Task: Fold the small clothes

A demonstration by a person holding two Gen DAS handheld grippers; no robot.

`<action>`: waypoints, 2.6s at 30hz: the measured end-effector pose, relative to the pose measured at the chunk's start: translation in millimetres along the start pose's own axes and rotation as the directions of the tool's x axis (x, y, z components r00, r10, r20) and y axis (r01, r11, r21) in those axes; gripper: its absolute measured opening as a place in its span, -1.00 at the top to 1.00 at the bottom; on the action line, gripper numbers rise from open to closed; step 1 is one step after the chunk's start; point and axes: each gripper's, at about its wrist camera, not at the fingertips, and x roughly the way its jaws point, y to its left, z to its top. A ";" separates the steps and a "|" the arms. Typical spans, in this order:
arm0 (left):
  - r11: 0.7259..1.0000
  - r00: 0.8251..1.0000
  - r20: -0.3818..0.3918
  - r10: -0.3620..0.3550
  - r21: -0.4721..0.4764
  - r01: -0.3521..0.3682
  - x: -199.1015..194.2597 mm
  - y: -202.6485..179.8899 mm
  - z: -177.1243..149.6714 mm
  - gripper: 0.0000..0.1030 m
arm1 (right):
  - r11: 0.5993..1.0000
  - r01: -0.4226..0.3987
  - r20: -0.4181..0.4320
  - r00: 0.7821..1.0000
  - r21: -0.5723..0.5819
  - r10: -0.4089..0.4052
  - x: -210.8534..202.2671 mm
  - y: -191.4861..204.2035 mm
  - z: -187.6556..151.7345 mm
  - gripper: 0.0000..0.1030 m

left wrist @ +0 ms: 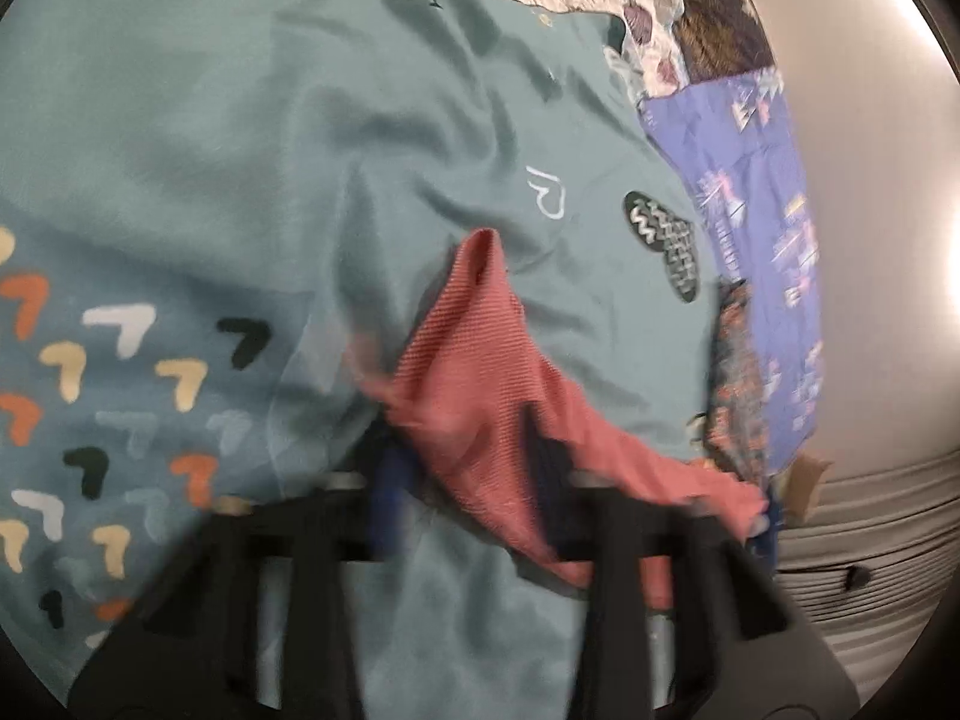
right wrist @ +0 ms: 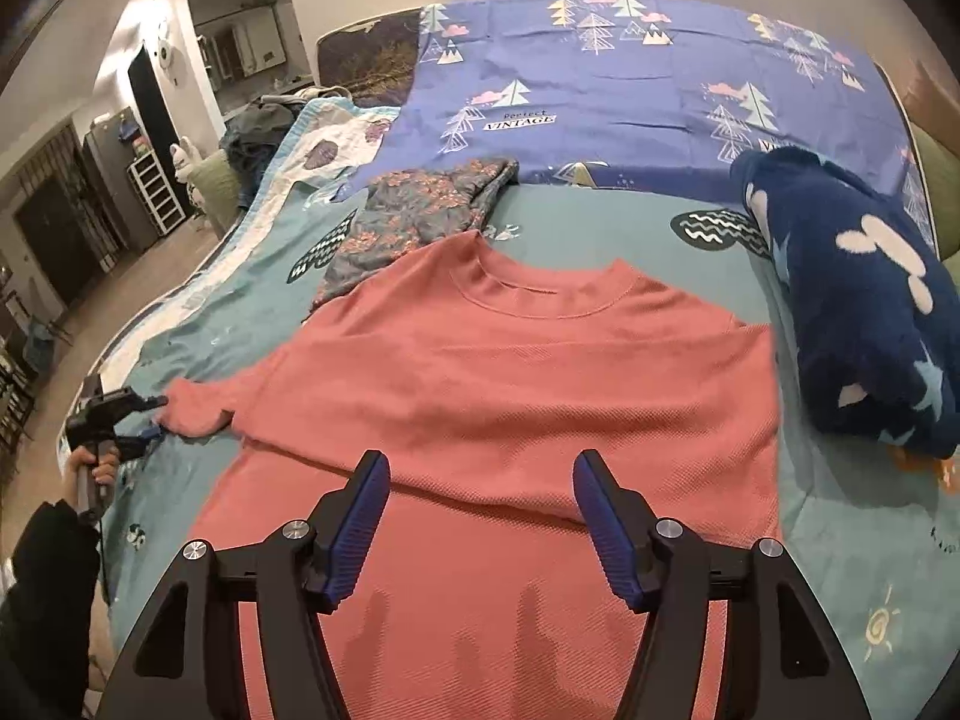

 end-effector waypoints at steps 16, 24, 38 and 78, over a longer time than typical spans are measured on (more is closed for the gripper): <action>0.791 0.937 0.062 -0.343 0.557 0.253 -79.7 -189.0 -85.6 0.91 | 0.993 -0.120 0.042 0.992 0.009 0.119 -22.8 30.8 27.1 -0.26; 0.451 0.920 -0.092 -0.381 0.850 0.271 -88.4 -296.8 -215.9 0.90 | 0.923 -0.368 0.058 0.930 0.114 0.364 -39.1 59.4 58.3 -0.53; 0.183 0.968 -0.147 -0.201 0.966 0.185 -34.9 -309.5 -338.5 0.90 | 0.968 -0.170 -0.452 0.860 0.185 0.237 38.5 56.3 92.6 -0.63; -0.153 0.972 0.218 -0.089 0.961 -0.230 -13.1 -322.0 -474.7 0.86 | 0.917 -0.365 -0.321 0.859 0.164 0.399 46.0 -7.9 20.2 0.94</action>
